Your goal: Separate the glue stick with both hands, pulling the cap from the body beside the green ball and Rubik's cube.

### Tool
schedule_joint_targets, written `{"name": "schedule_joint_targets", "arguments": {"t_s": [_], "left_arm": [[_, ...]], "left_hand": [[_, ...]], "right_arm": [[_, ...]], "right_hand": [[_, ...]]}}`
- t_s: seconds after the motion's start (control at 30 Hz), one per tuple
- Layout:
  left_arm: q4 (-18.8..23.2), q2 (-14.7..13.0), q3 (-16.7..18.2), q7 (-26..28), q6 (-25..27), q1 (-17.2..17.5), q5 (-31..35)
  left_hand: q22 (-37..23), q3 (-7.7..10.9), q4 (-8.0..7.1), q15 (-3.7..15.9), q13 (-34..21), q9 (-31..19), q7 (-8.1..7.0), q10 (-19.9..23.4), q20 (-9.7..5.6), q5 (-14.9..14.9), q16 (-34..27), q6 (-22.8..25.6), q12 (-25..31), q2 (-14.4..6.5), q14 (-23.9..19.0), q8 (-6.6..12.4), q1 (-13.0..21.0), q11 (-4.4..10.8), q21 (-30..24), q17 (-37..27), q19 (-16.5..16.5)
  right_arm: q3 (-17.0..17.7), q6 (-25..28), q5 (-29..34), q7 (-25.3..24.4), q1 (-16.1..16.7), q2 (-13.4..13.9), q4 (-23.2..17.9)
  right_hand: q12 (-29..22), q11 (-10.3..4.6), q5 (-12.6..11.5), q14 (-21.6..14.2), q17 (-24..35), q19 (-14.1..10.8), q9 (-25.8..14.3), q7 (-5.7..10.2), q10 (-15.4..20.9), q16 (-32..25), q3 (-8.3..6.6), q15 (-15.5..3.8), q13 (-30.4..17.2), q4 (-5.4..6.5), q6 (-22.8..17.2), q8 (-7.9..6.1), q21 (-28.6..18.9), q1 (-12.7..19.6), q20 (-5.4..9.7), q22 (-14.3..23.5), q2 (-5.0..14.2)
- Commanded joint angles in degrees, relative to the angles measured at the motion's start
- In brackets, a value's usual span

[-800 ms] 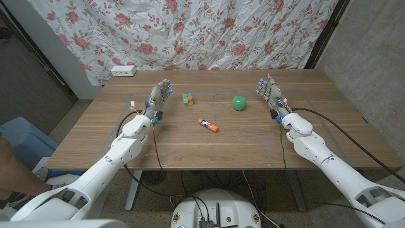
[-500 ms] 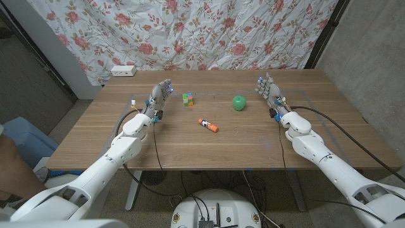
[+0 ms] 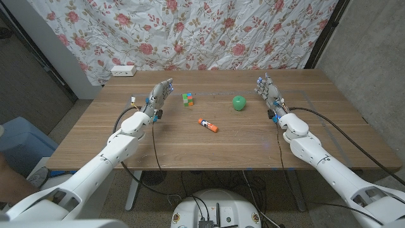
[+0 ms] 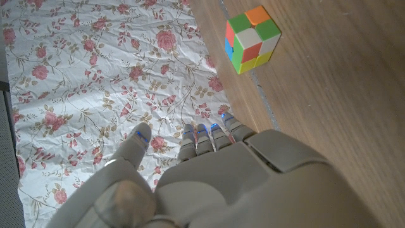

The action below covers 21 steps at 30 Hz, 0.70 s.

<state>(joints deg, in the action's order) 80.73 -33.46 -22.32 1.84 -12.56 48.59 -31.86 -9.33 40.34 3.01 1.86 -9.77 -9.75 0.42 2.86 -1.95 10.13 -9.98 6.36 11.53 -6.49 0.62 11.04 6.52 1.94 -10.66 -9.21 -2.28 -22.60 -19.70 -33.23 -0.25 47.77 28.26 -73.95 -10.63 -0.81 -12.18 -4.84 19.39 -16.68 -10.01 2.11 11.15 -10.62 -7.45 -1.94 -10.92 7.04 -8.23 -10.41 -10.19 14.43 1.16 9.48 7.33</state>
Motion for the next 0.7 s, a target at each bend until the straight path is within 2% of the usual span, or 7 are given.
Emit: {"name": "schedule_joint_targets", "arguments": {"t_s": [0.03, 0.47, 0.57, 0.7], "left_arm": [[8.11, -4.76, -0.60, 2.57, 3.74, 1.89, 4.49], [14.57, -10.64, -1.23, 1.66, 8.91, 2.16, 9.13], [14.44, -10.69, -0.87, -0.08, 8.07, 2.41, 7.67], [15.84, -12.98, -1.34, -1.26, 9.21, 1.91, 9.80]], "left_hand": [[-0.21, 0.32, 1.30, 0.75, -0.27, -0.17, -0.28, 0.93, -0.52, -0.10, -0.31, 1.49, 0.18, -0.29, -0.78, 0.30, 1.15, 0.18, -0.16, -0.23, -0.97], [-0.23, 0.72, 3.41, 1.15, -0.29, -0.20, -0.78, 2.44, -0.66, -0.03, -0.33, 2.90, 0.36, -0.78, -1.47, 0.36, 2.40, 0.87, -0.11, -0.24, -1.20], [-0.20, 1.05, 4.78, 1.32, -0.29, -0.22, -1.14, 3.21, -0.60, 0.13, -0.34, 3.82, 0.42, -0.88, -1.87, 0.51, 3.36, 1.35, -0.14, -0.24, -1.53], [-0.18, 1.36, 6.17, 1.62, -0.30, -0.24, -1.51, 3.62, -0.77, 0.31, -0.28, 4.20, 0.37, -0.60, -2.00, 0.59, 4.44, 1.79, -0.10, -0.24, -1.69]], "right_arm": [[0.67, 1.09, 0.93, -2.15, 2.34, 2.12, -3.59], [1.59, -1.07, 1.45, -2.42, 3.92, 2.98, -4.74], [1.81, -1.52, 1.56, -2.63, 4.05, 2.97, -4.77], [2.07, -1.50, 1.64, -2.81, 4.44, 3.37, -5.33]], "right_hand": [[-0.24, 0.40, -0.49, 0.10, 0.06, -0.03, -0.16, -0.34, 0.39, -0.34, -0.36, -0.42, -0.01, -0.15, -0.04, -0.23, -0.24, -0.61, 0.30, 0.16, -0.07], [-0.23, 0.38, -0.50, 0.19, -0.39, 0.50, -0.14, -0.50, 0.29, -0.39, -0.45, -0.45, 0.06, -0.31, -0.14, -0.29, -0.17, -0.85, 0.31, 0.13, -0.13], [-0.24, 0.34, -0.50, 0.26, -0.46, 0.49, -0.14, -0.50, 0.30, -0.38, -0.45, -0.43, 0.07, -0.34, -0.14, -0.29, -0.19, -0.89, 0.35, 0.13, -0.16], [-0.22, 0.34, -0.52, 0.33, -0.57, 0.63, -0.14, -0.53, 0.23, -0.37, -0.49, -0.44, 0.09, -0.38, -0.15, -0.30, -0.17, -0.93, 0.33, 0.13, -0.16]]}}
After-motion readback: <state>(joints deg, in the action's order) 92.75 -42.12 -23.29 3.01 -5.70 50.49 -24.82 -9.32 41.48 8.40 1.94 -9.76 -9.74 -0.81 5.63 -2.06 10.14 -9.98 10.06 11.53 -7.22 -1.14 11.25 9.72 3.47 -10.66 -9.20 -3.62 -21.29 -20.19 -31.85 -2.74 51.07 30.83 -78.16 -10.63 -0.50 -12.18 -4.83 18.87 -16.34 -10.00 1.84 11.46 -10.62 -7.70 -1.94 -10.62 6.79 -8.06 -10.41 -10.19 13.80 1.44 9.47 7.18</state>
